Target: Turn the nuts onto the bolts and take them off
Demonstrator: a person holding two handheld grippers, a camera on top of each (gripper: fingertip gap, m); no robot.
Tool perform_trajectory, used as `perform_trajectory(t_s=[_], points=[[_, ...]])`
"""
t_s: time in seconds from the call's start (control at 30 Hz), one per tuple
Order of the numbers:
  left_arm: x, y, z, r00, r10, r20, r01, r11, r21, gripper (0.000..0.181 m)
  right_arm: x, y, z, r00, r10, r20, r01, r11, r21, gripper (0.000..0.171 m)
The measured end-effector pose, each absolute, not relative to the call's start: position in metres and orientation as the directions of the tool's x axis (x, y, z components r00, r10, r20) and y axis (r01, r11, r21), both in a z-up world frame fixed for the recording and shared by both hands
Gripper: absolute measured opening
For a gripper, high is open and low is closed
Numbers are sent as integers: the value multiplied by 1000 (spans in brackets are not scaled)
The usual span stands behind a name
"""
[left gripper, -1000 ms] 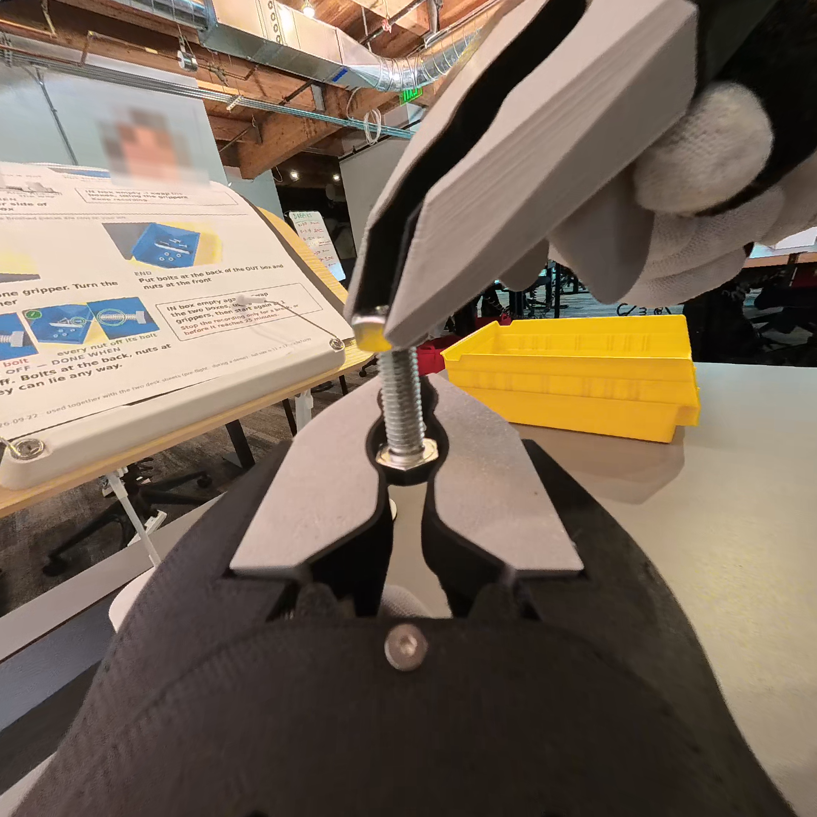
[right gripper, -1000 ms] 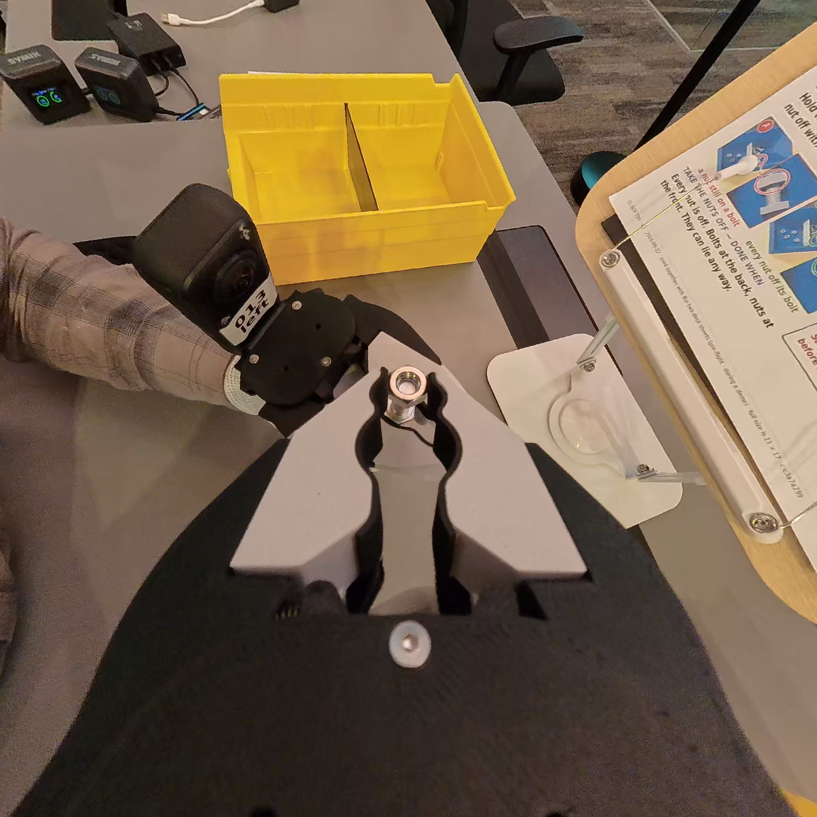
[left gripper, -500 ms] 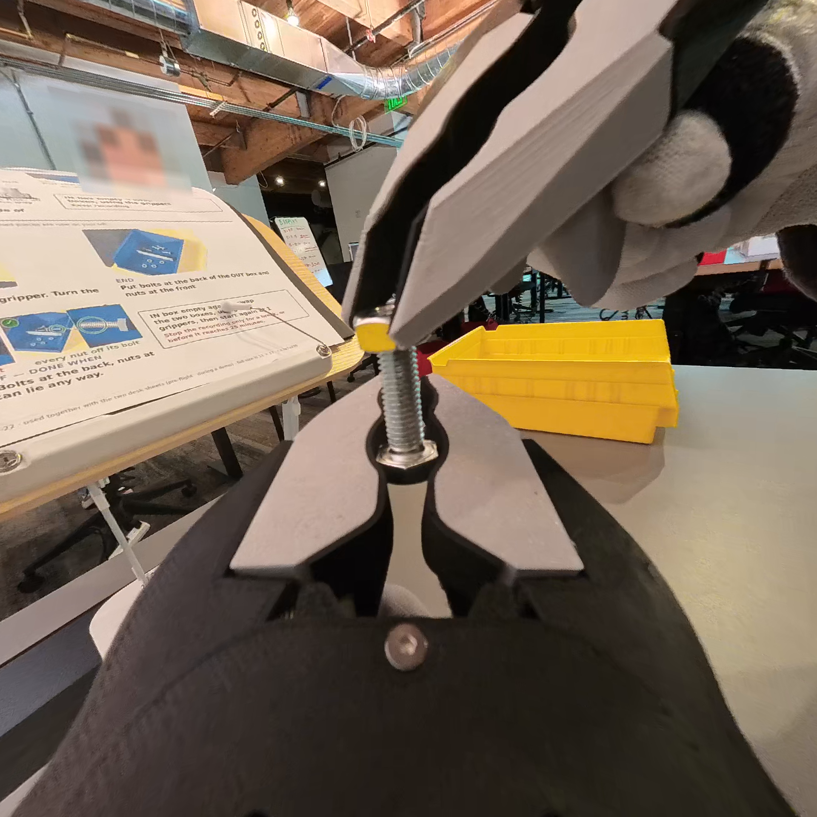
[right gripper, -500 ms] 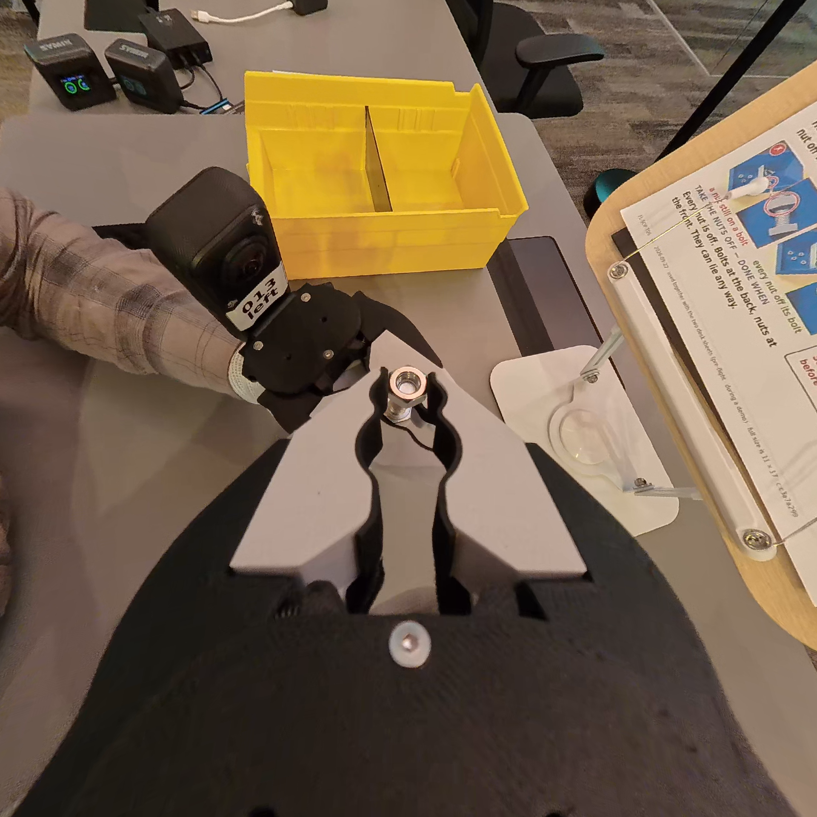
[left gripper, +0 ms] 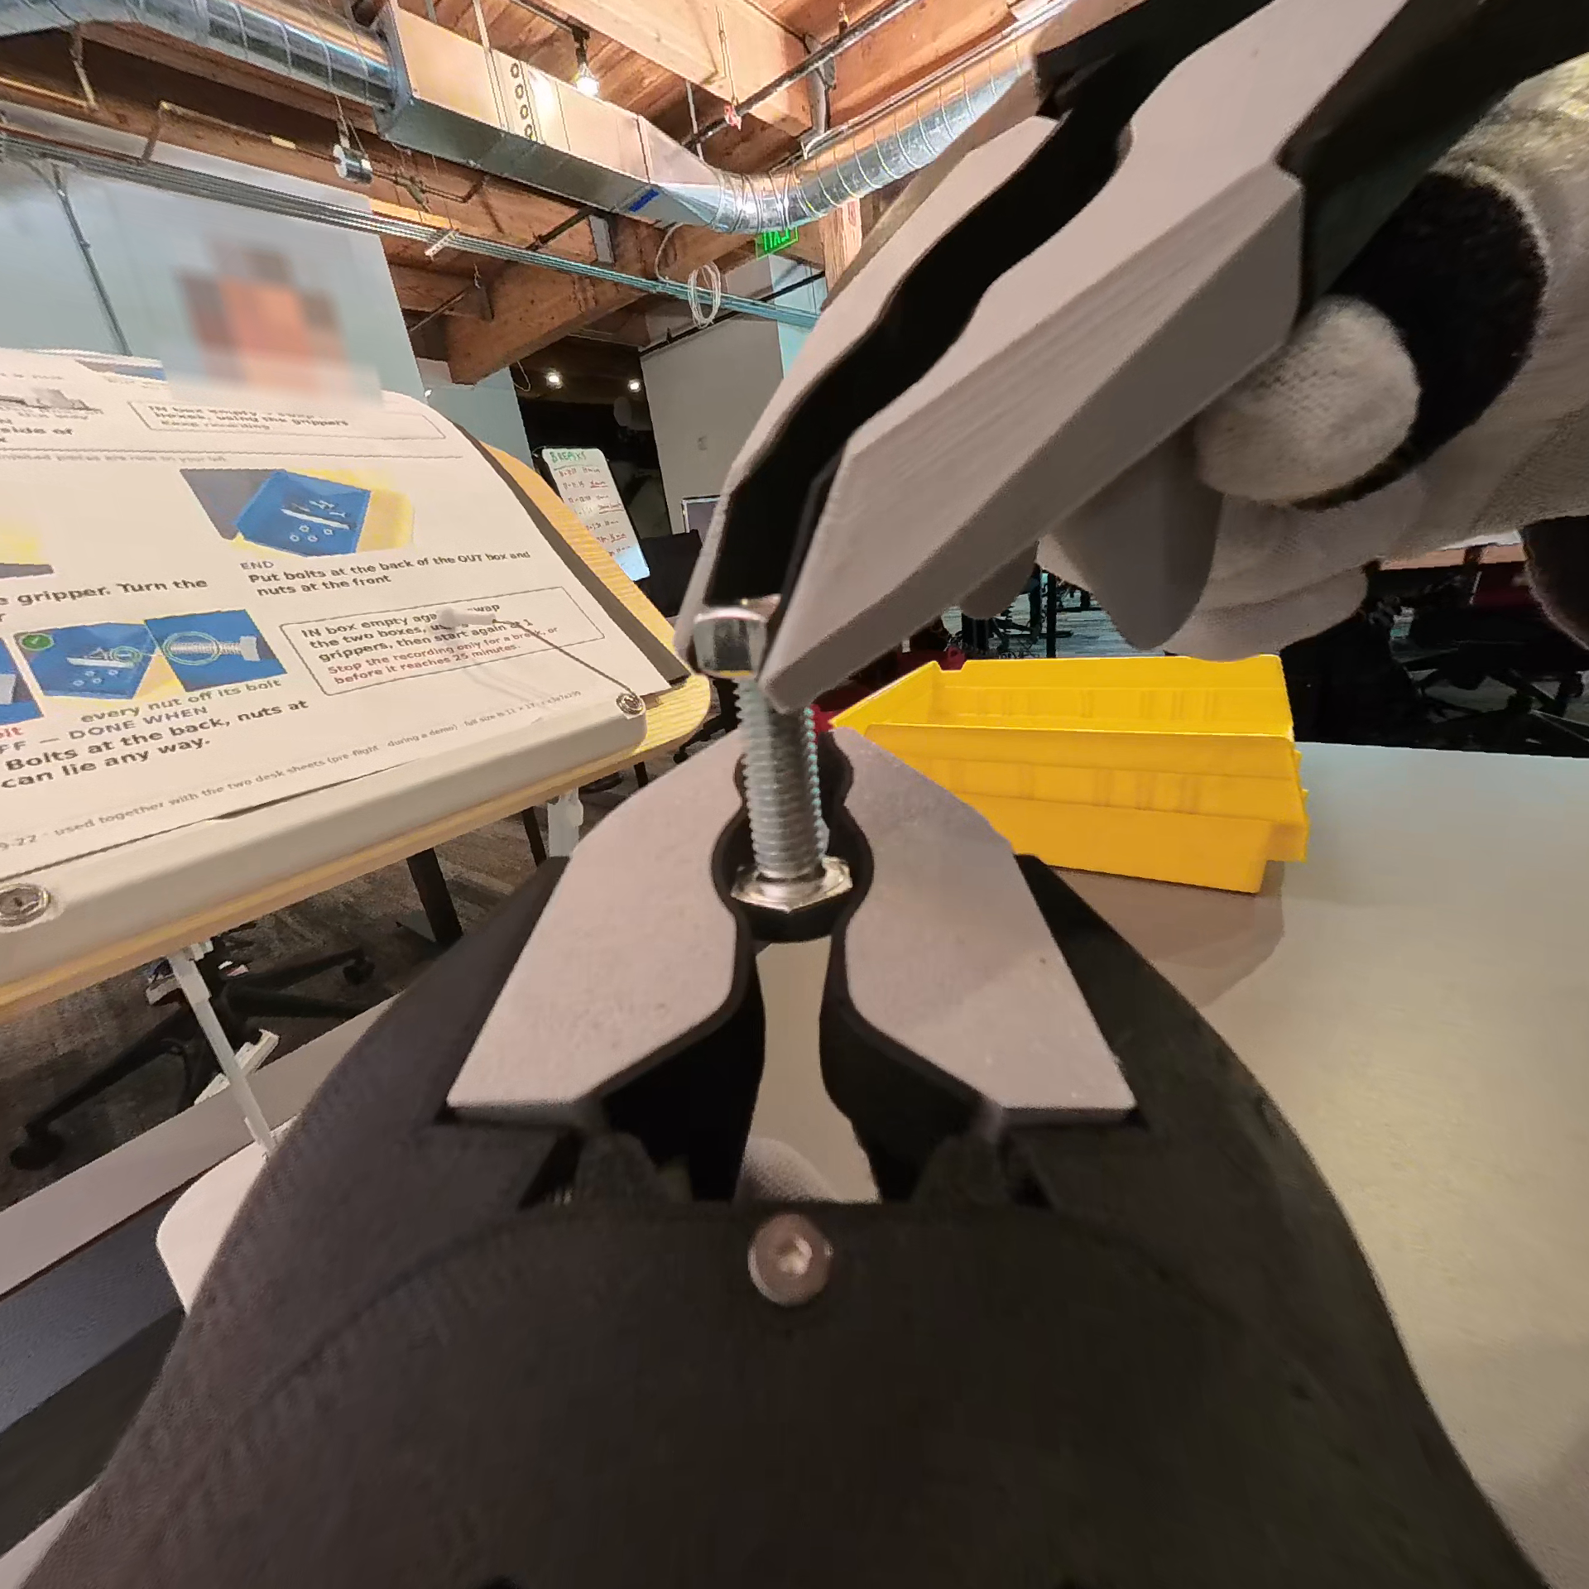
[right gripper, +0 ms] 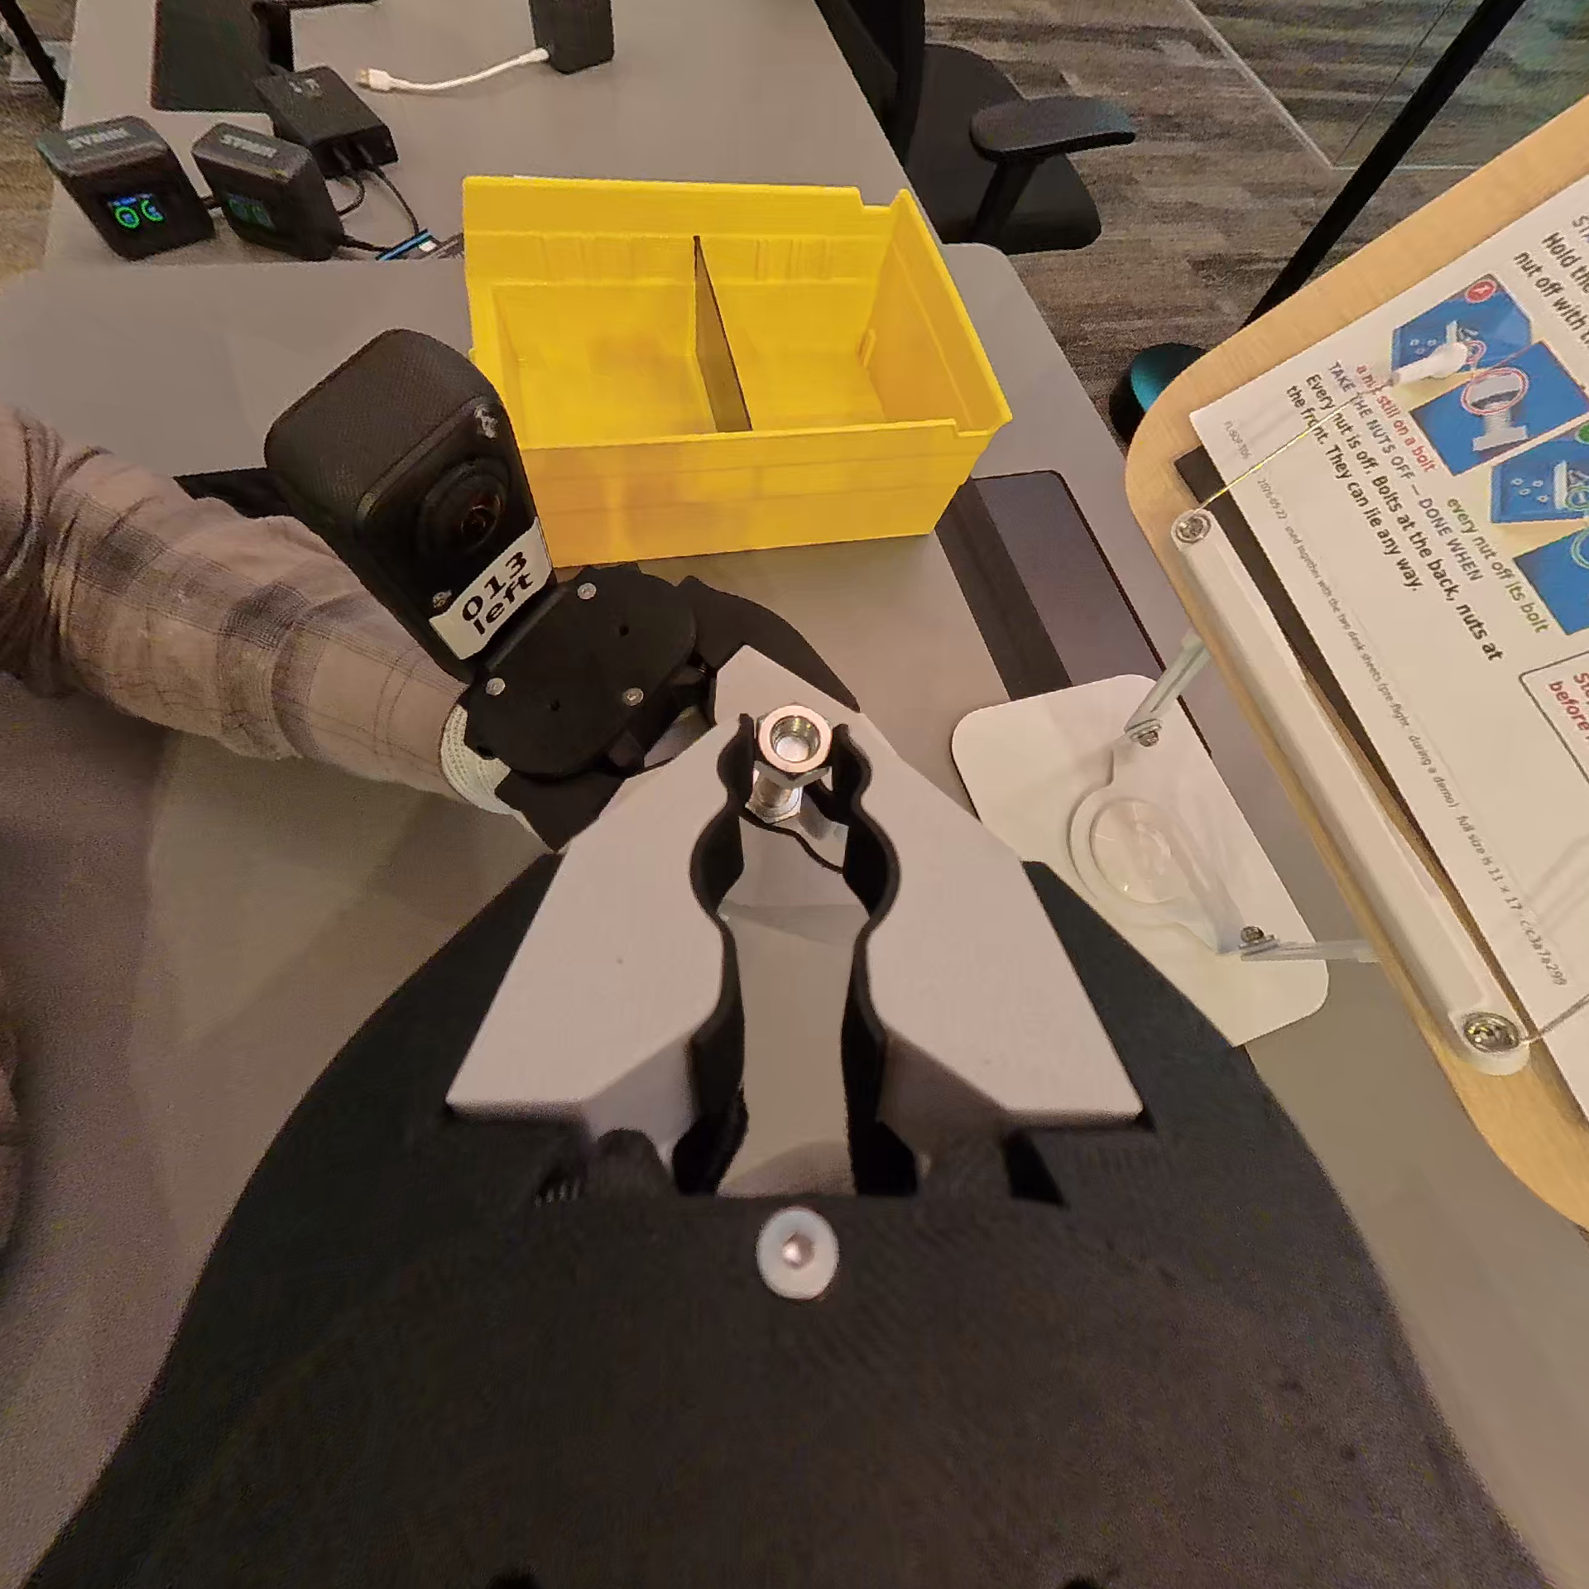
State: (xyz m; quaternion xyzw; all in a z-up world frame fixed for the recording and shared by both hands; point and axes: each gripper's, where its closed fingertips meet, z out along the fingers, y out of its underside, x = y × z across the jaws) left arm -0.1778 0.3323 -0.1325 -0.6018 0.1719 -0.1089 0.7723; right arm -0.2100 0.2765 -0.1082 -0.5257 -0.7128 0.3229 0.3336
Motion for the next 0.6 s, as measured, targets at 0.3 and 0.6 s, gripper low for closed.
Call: perform_trajectory(t_s=[0.3, 0.6], points=[[-177, 333, -134, 917, -379, -124, -32, 240, -970, 11, -210, 278, -110, -172, 976, 132, 522, 204, -828, 16], [-175, 333, -134, 914, -387, -123, -31, 237, -971, 11, -209, 277, -109, -175, 972, 154, 517, 224, -826, 24]])
